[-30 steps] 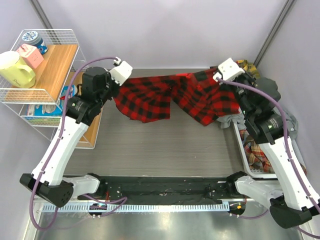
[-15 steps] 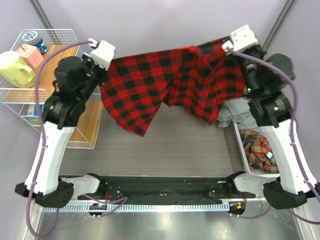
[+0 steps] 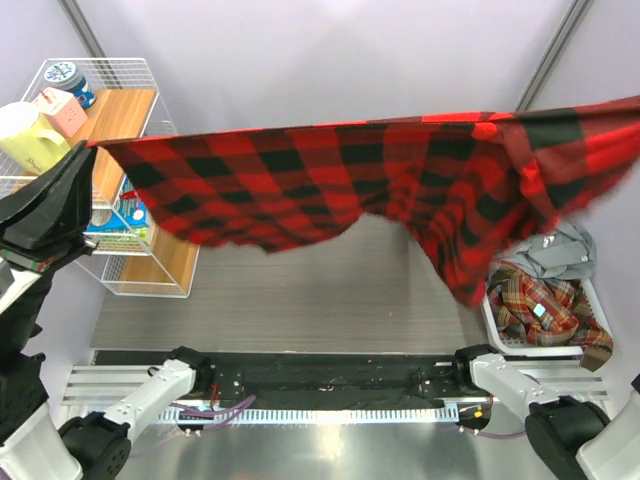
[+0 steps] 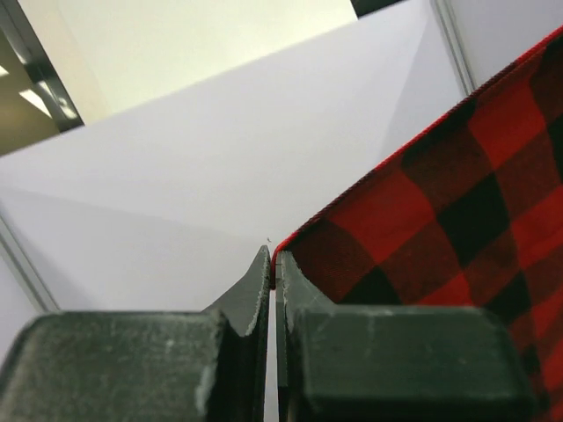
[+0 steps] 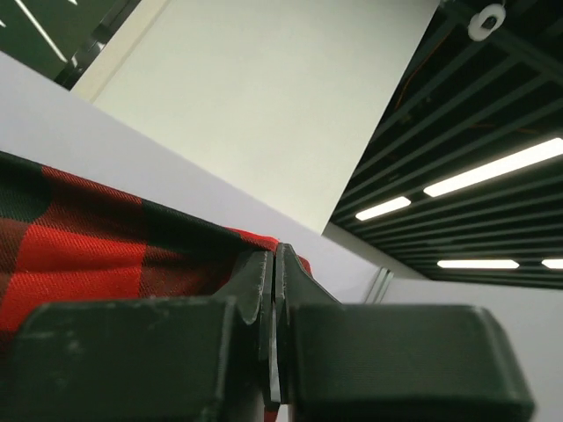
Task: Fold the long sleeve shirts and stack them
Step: Flatten the shirt out
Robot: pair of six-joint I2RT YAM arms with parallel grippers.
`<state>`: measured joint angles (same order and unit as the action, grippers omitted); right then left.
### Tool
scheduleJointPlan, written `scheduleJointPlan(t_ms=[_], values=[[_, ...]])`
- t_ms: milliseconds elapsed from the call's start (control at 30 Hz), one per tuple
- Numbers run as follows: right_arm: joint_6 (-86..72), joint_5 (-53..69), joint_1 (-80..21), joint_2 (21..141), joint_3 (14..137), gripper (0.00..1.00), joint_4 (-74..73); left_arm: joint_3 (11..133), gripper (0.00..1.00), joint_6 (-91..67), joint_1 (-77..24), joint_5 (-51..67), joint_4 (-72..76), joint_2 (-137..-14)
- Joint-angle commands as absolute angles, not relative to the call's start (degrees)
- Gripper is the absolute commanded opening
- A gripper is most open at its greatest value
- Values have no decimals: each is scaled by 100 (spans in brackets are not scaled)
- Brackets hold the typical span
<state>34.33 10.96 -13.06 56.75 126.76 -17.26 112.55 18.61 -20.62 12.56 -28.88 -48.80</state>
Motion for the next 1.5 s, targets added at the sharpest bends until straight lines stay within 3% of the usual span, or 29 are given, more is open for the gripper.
scheduleJointPlan(t_ms=[0,133,333,467,600,633,700,733,767,833,933,967,1200,1467], values=[[3506,212,-774,5974,12630,1,-493,11373,0,2003,-1837,-208,-2970,-5229],[3814,-98,-773,6565,12412,1,-667,11040,0,2293,-1837,-589,-3085,-5624],[4402,606,-773,6819,9785,1,130,8994,0,3301,-1828,-1019,-2017,-6134],[4438,896,-773,7452,8441,1,553,7999,0,3568,-1530,-748,-1161,-7255],[4474,932,-809,8531,8051,5,913,8189,0,3551,-1248,-222,-800,-8791],[4439,897,-817,8795,8094,22,958,8331,1,3586,-1231,-220,-791,-9102],[4429,713,-949,9761,8637,54,757,9038,15,3717,-1230,-447,-852,-10215],[4464,494,-1019,10078,8918,75,460,9409,20,3700,-1230,-979,-966,-10665],[4595,309,-1063,10760,9669,82,196,9813,34,3718,-1230,-1263,-1402,-11035],[4527,-315,-1107,11291,10534,89,-829,11084,46,3596,-1196,-1677,-2054,-11863],[4273,-518,-1064,11777,11950,91,-2392,11470,65,3147,-1134,-1197,-3083,-11884],[4202,-423,-1072,11786,12310,91,-2817,11391,76,3068,-1142,-665,-3311,-11752],[2989,588,-1020,11145,11629,89,-5455,10136,81,2585,-1336,1307,-5325,-11048],[2451,1134,-264,11040,11584,84,-7206,8816,82,2408,-1353,1600,-5335,-10415]])
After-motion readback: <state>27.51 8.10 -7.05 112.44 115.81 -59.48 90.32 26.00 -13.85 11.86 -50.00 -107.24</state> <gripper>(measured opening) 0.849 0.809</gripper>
